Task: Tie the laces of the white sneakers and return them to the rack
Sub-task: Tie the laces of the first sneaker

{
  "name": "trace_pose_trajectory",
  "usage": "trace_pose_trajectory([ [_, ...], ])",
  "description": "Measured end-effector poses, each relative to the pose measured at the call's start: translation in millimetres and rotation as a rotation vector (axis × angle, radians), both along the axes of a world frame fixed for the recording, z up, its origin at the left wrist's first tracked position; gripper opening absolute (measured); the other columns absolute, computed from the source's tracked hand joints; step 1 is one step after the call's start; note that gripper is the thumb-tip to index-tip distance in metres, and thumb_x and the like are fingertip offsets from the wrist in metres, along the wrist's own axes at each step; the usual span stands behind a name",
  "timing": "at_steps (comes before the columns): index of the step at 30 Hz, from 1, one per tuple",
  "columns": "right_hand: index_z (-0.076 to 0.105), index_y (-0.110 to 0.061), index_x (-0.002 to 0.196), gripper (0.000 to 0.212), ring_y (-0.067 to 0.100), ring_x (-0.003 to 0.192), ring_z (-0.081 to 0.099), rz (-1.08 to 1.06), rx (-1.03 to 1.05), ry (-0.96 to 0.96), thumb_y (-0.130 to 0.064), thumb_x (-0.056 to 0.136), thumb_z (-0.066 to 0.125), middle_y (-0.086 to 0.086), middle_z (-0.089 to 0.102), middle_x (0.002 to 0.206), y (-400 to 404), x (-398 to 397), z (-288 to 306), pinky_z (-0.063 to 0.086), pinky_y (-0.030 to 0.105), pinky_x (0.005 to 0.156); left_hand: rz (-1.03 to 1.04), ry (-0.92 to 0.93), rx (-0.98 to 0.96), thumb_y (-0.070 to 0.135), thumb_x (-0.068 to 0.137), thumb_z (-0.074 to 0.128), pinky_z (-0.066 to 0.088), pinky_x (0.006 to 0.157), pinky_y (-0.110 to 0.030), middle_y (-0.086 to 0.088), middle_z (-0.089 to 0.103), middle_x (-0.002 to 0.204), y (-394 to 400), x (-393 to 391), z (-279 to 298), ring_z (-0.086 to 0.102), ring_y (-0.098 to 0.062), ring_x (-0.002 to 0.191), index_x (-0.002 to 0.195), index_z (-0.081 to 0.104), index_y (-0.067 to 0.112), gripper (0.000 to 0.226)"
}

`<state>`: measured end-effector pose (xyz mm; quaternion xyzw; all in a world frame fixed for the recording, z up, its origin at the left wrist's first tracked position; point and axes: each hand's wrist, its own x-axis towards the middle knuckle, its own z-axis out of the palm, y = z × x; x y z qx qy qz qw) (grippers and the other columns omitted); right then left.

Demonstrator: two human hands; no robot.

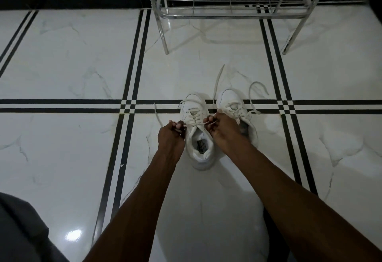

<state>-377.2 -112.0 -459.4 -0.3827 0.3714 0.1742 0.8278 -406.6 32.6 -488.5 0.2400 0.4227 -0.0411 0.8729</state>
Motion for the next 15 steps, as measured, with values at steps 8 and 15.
trace_pose_trajectory([
  [8,0.043,-0.014,0.077,0.028,0.016,0.054,0.044,-0.065,-0.029,0.028,-0.006,0.103,0.035,0.003,0.04,0.057,7.1,2.6,-8.8,0.03,0.018,0.037,0.077,0.026,-0.04,0.009,0.108,0.032,0.047,0.065,-0.025,-0.001,0.045,0.045,-1.0,-2.6,-5.6,0.046,-0.014,0.054,0.073,0.041,0.014,0.037],
  [15,0.06,-0.013,0.089,0.027,0.016,0.077,0.069,0.461,-0.655,-0.241,-0.024,0.104,0.041,0.009,0.073,0.092,-18.3,0.4,2.1,0.045,0.024,0.06,-0.51,-0.015,0.827,0.027,0.107,0.043,0.05,0.095,-0.04,-0.015,0.074,0.109,18.2,-18.1,7.5,0.065,-0.023,0.105,0.083,0.062,0.011,0.035],
])
